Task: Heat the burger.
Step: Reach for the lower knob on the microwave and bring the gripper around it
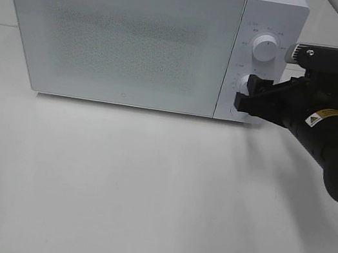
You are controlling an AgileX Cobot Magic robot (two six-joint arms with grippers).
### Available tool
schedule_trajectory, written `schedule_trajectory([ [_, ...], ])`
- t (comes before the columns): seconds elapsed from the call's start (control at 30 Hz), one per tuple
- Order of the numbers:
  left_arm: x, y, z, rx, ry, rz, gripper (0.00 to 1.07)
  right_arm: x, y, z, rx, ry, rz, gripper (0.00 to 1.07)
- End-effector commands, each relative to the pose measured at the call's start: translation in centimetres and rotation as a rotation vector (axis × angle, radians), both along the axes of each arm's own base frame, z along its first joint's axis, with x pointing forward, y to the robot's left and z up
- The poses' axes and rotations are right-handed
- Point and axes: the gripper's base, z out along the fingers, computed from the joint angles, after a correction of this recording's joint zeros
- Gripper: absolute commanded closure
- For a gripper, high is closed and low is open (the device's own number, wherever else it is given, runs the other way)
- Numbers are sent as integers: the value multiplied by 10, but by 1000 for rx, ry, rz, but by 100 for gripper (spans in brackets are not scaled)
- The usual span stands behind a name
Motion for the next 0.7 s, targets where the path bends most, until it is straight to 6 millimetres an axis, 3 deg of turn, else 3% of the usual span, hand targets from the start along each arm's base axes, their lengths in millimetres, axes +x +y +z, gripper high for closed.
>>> schedule_trajectory([
  [0.03, -2, 0, 0, -19, -28, 2, 106, 5, -7, 5, -1, -31, -22, 40],
  [0.4, -2, 0, 0, -19, -28, 2, 106, 6, -7, 2, -2, -34, 4, 40],
  [0.7, -2, 0, 0, -19, -28, 2, 106, 8, -5, -19, -25, -27, 12, 40],
])
